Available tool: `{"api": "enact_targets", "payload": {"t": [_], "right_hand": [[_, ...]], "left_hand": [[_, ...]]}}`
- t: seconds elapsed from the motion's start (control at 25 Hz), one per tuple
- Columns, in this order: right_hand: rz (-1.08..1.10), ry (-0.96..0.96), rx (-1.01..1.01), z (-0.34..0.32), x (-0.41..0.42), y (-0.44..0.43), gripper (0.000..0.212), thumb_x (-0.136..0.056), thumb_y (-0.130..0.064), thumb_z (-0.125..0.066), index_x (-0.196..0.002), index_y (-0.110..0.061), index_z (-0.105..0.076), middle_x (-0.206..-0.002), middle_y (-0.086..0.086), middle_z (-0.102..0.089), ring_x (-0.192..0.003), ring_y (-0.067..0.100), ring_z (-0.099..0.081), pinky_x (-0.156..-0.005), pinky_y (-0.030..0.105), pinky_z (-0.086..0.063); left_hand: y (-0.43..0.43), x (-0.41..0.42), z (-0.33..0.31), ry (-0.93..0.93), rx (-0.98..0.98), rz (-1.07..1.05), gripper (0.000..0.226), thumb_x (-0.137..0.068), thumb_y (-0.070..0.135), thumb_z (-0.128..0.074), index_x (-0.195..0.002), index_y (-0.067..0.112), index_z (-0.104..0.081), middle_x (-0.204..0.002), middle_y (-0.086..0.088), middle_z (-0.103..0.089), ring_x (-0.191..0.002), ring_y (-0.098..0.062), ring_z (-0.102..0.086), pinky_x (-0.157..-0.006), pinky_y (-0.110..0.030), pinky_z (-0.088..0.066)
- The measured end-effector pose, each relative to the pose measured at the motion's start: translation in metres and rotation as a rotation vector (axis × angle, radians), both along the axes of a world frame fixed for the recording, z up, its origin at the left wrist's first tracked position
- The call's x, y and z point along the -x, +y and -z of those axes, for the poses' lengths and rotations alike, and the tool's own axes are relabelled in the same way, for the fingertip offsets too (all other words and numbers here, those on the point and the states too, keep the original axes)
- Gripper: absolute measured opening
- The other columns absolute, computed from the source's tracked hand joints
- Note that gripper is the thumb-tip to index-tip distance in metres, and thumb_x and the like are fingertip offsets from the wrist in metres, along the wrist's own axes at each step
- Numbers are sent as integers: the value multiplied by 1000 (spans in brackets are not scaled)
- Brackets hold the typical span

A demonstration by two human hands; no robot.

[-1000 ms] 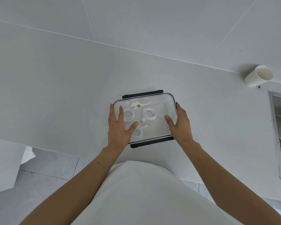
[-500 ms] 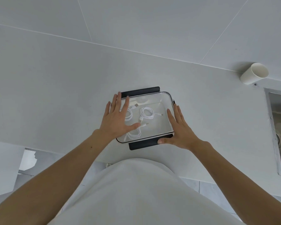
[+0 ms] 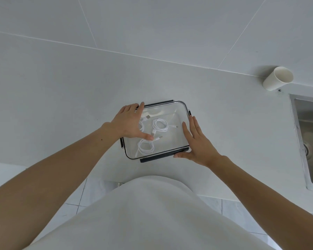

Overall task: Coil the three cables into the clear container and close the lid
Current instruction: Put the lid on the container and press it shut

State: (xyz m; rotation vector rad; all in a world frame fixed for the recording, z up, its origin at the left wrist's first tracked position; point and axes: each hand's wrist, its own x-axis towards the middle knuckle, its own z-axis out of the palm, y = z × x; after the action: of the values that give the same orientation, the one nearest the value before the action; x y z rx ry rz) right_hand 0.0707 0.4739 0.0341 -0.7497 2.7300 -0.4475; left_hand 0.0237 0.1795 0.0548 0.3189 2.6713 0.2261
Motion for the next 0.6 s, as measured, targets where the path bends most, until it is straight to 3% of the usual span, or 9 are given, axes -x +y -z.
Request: {"api": "enact_targets", "payload": {"t": [0.32, 0.6], "right_hand": [[-54, 73, -164, 8, -1, 0, 109, -86, -82, -22, -153, 4, -17, -158, 36, -9, -148, 49, -8, -113, 49, -33], [-56, 63, -184, 8, -1, -1, 109, -86, -80, -26, -152, 7, -20, -156, 38, -14, -147, 52, -13, -115, 51, -31]], "left_hand": [[4, 8, -3, -44, -3, -4, 135, -49, 85, -67, -150, 14, -13, -144, -12, -35, -134, -33, -33, -112, -43, -24], [4, 4, -3, -22, 11, -4, 136, -53, 87, -63, -152, 14, -4, -152, -13, -26, -141, -34, -25, -117, -44, -17]]}}
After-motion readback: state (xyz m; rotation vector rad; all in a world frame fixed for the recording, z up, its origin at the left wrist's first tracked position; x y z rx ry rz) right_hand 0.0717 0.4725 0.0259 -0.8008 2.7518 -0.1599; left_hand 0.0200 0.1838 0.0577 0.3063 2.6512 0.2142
